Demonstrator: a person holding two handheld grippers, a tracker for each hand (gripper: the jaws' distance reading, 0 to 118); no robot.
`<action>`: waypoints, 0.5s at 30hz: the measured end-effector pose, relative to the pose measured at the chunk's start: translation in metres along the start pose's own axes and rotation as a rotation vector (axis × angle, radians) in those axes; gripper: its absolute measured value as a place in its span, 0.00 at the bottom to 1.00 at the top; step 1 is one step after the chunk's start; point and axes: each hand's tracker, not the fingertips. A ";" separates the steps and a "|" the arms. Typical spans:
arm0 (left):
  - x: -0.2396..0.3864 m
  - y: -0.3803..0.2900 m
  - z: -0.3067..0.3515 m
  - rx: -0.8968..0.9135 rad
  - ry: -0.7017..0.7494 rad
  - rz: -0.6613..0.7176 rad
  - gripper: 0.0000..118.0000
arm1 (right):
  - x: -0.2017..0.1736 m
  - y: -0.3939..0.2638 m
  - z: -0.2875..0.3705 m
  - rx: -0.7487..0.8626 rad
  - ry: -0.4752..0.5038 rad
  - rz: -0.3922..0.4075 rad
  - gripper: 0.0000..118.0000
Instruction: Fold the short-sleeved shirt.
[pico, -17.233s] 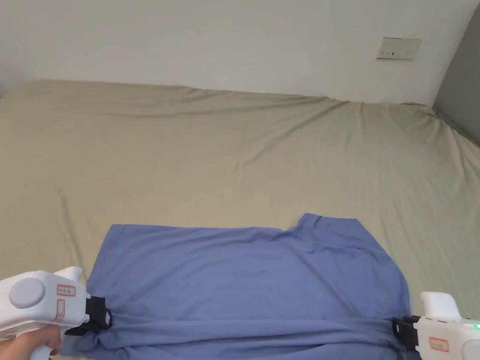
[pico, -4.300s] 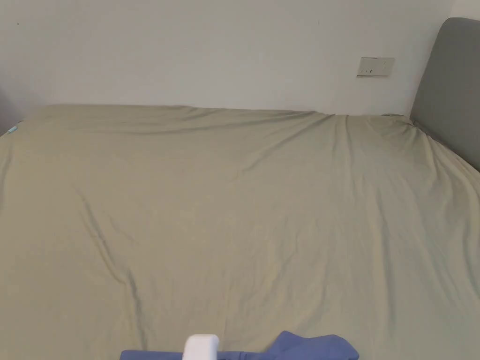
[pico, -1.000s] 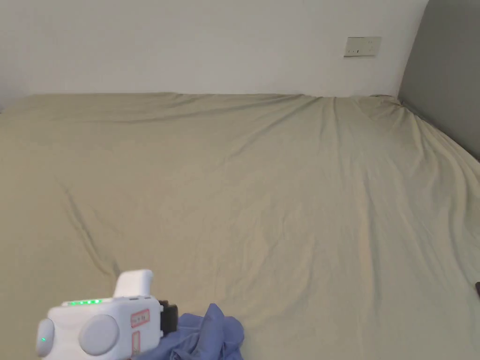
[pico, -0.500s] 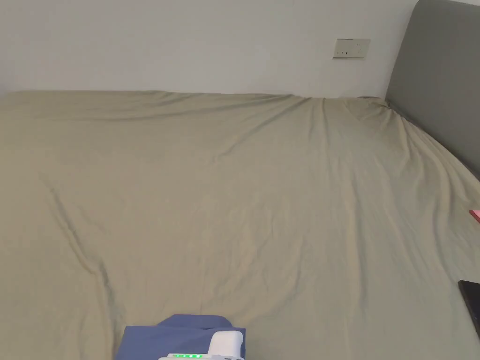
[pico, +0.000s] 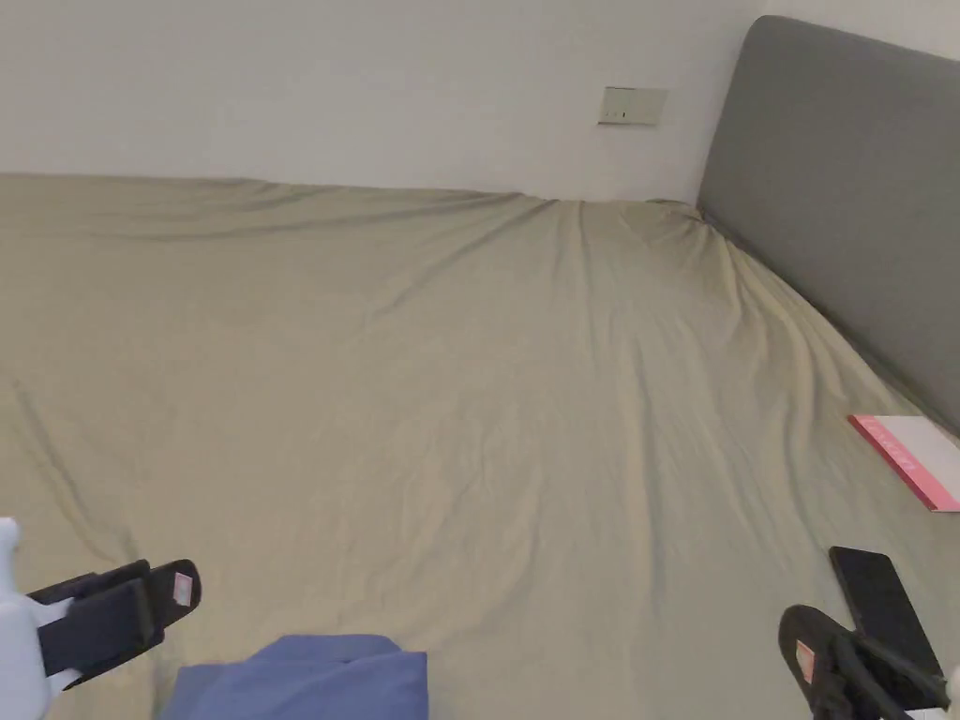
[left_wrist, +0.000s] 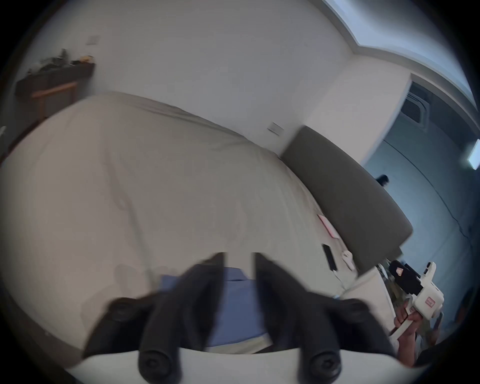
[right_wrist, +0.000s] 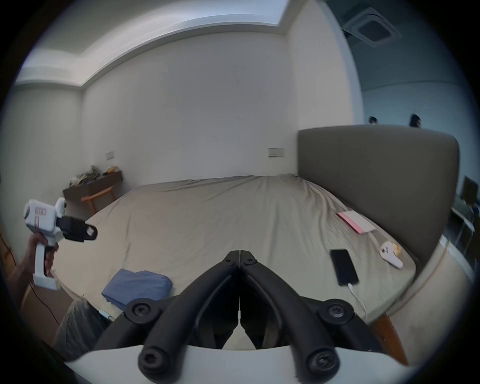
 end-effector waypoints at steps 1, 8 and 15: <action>-0.009 0.000 0.011 -0.002 0.050 0.030 0.55 | -0.012 0.004 -0.007 0.006 0.029 0.031 0.01; -0.083 -0.024 0.066 0.031 0.046 0.329 0.98 | -0.112 -0.005 -0.092 -0.110 0.388 0.039 0.01; -0.095 -0.036 0.039 -0.040 0.037 0.381 0.98 | -0.216 -0.099 -0.195 -0.433 0.510 0.143 0.01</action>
